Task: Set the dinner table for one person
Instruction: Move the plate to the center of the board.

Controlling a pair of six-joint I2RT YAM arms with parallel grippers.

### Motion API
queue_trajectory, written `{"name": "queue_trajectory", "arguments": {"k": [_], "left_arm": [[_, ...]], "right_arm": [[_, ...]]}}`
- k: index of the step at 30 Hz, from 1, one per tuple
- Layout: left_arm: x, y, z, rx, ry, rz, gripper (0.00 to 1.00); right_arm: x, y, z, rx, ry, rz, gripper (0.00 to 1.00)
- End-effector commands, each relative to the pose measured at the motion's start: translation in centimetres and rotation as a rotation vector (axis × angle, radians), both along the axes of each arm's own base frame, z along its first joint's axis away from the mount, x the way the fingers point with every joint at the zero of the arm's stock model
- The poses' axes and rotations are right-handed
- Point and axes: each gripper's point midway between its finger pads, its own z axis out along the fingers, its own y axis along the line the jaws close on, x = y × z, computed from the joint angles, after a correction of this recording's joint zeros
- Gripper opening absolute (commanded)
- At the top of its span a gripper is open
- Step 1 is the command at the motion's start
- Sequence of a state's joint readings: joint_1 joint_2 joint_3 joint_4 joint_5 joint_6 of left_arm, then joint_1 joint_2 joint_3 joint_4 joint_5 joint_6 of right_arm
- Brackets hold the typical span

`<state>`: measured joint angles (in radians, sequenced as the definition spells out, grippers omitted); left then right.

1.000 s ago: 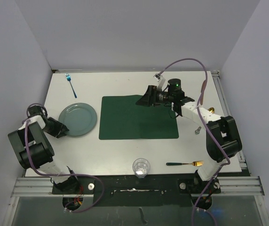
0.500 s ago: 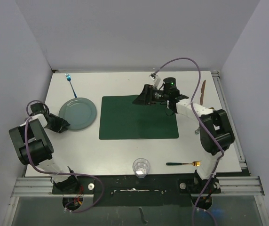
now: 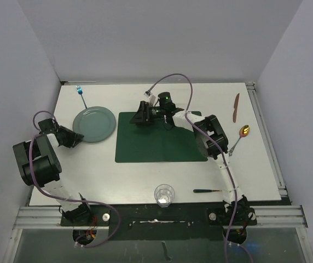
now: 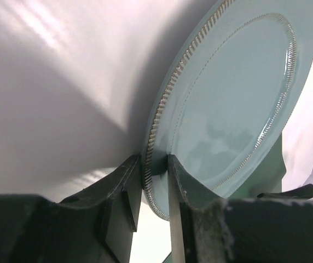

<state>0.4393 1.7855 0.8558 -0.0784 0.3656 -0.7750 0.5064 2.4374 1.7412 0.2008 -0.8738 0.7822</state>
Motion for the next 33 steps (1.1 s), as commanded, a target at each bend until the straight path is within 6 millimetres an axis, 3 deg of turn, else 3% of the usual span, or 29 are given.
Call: {"name": "queue_trajectory", "arguments": {"k": [1, 10, 20, 27, 33], "left_arm": [[-8.3, -3.0, -8.4, 0.032, 0.374, -0.085, 0.00], [-7.1, -5.0, -8.3, 0.073, 0.387, -0.218, 0.00], [-7.2, -5.8, -8.2, 0.087, 0.400, -0.272, 0.00], [-7.4, -6.7, -7.8, 0.077, 0.399, -0.303, 0.00], [-7.2, -5.4, -6.0, 0.172, 0.413, -0.273, 0.05]], "right_arm": [[-0.1, 3.9, 5.4, 0.102, -0.085, 0.073, 0.65], [0.7, 4.2, 5.8, 0.071, -0.152, 0.004, 0.64], [3.7, 3.9, 2.9, -0.037, -0.204, -0.098, 0.63], [5.6, 4.3, 2.9, -0.029, -0.238, -0.153, 0.63], [6.3, 4.7, 1.8, -0.015, -0.221, -0.166, 0.63]]}}
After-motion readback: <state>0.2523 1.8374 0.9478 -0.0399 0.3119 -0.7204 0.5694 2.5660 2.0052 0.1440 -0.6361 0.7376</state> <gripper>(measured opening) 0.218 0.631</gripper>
